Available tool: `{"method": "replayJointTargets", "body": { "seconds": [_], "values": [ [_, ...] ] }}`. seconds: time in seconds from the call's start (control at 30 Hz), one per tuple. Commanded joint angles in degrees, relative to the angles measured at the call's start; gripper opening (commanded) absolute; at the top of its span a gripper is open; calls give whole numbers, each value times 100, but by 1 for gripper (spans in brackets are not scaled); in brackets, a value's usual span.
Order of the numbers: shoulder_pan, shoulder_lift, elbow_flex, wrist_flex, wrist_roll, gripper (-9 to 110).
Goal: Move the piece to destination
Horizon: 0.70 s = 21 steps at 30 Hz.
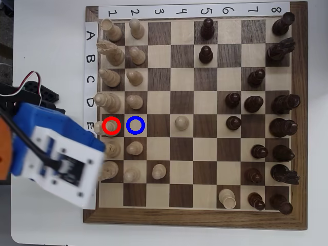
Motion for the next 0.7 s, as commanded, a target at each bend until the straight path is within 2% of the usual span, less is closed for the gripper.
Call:
{"method": "replayJointTargets", "body": {
  "seconds": [0.0, 0.37, 0.67],
  "values": [
    [211, -1125, -1538, 70, -105, 5],
    [580, -1951, -3217, 62, -431, 7],
    [817, -1494, -2936, 62, -756, 6]
  ]
}}
